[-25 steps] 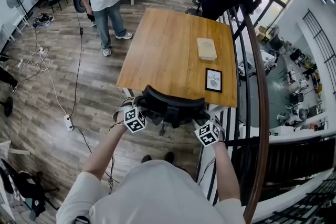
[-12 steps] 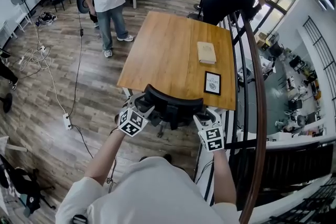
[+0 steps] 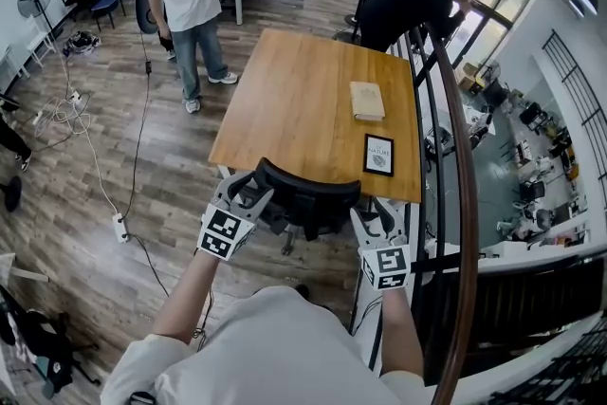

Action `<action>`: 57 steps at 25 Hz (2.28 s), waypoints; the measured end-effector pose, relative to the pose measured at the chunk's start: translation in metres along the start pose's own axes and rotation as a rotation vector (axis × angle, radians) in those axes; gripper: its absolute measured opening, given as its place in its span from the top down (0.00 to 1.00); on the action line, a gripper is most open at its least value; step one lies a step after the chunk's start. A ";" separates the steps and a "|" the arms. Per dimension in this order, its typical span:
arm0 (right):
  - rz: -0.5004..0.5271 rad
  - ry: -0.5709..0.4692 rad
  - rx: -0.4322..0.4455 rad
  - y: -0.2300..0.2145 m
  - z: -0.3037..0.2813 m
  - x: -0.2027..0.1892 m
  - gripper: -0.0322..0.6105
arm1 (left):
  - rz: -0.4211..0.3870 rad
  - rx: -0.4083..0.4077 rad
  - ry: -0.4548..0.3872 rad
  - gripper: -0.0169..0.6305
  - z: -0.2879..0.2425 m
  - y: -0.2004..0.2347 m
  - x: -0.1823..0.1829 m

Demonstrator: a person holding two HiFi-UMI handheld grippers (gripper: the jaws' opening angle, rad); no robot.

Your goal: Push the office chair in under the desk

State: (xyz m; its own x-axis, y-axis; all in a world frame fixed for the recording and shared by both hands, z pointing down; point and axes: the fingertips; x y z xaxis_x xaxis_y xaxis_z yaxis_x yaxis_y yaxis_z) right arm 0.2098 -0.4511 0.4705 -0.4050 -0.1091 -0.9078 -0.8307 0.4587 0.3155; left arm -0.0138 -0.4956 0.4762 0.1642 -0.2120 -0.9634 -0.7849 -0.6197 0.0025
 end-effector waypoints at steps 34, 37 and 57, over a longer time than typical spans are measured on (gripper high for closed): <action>-0.040 -0.097 -0.060 -0.012 0.021 0.016 0.95 | 0.070 0.010 -0.098 0.98 0.022 -0.004 0.016; -0.038 -0.094 -0.055 -0.010 0.021 0.016 0.95 | 0.075 0.005 -0.094 0.98 0.022 -0.005 0.014; -0.028 -0.081 -0.044 -0.010 0.026 0.012 0.95 | 0.096 -0.015 -0.078 0.98 0.017 -0.013 0.008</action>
State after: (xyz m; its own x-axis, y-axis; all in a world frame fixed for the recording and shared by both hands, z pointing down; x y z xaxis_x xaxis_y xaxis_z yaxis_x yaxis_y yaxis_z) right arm 0.2225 -0.4343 0.4490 -0.3508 -0.0490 -0.9352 -0.8580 0.4170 0.3000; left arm -0.0120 -0.4763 0.4643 0.0415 -0.2115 -0.9765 -0.7858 -0.6105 0.0989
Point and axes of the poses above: the fingertips, and each gripper's own axes: z backward along the fingers, y to its left, x out of its top, and after that the axes turned 7 degrees about z, right-handed
